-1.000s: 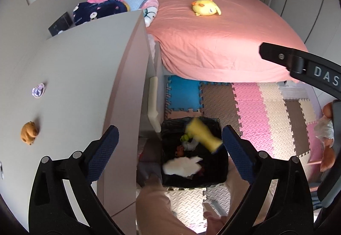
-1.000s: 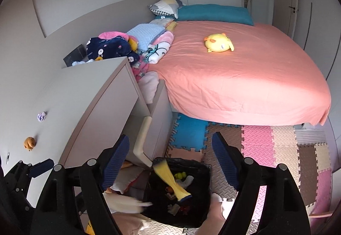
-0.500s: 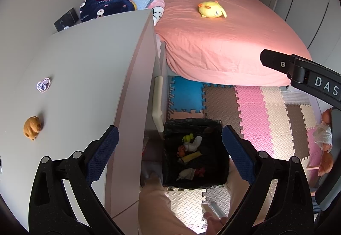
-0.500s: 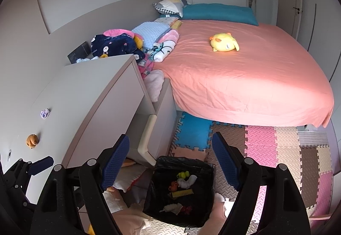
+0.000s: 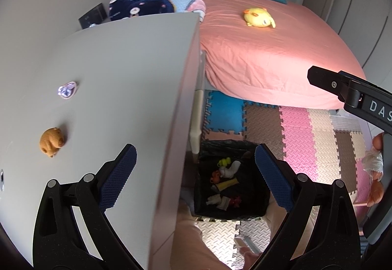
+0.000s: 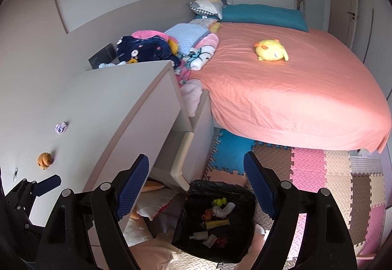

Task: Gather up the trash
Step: 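Move both open tools back to the desk toward the bear and hair tie, then grasp the brown bear toy with the left tool while the right tool grasps the purple hair tie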

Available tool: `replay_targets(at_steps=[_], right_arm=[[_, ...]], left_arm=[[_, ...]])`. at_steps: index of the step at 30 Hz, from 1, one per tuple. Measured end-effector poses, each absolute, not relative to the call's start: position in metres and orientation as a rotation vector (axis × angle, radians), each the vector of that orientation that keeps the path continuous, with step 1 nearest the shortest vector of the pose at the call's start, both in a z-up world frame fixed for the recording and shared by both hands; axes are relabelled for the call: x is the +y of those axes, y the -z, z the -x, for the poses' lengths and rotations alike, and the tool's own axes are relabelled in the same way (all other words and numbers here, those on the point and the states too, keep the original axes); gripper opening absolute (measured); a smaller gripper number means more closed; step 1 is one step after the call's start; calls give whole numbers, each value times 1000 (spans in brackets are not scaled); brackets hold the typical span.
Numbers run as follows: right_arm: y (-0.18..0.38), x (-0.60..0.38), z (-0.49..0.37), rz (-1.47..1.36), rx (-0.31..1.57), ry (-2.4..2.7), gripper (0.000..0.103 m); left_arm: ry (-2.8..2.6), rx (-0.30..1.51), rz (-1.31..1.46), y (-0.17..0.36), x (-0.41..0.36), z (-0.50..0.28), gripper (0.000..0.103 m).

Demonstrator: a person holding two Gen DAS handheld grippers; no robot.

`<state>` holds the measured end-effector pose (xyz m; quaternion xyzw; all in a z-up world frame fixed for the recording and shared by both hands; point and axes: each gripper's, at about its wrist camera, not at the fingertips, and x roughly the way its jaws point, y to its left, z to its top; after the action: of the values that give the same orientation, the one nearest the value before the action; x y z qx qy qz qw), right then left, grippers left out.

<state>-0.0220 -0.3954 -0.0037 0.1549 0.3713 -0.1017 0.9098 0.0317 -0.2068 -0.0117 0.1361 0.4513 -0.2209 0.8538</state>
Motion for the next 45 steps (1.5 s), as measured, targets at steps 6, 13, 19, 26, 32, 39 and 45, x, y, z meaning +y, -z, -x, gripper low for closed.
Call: replay_targets(at_steps=[6,13,19,26,32,39,45], right_arm=[[2,-377,7,-299,772,175,80],[0,-349,-10,-263,778,123,80],[-3,-320,-25,-231,781,68,80],[-4,-284,-41,-184,792,-3,80],[-3,-266,-50,-149,807,-39,80],[-1,-255,-64,-137,820,-57,80],[3,-246,-77,-127,836,-72,80]], left_arm=[[417,938,-259,8,-182,-41,94],[347,940,-220,6,-152,-48,94],[286,940,-193,5,-120,-53,94],[211,912,-159,4,-84,-62,94],[173,927,-137,9,-61,-77,67],[162,963,-89,17,-45,-96,55],[155,976,-97,25,-42,-109,54]])
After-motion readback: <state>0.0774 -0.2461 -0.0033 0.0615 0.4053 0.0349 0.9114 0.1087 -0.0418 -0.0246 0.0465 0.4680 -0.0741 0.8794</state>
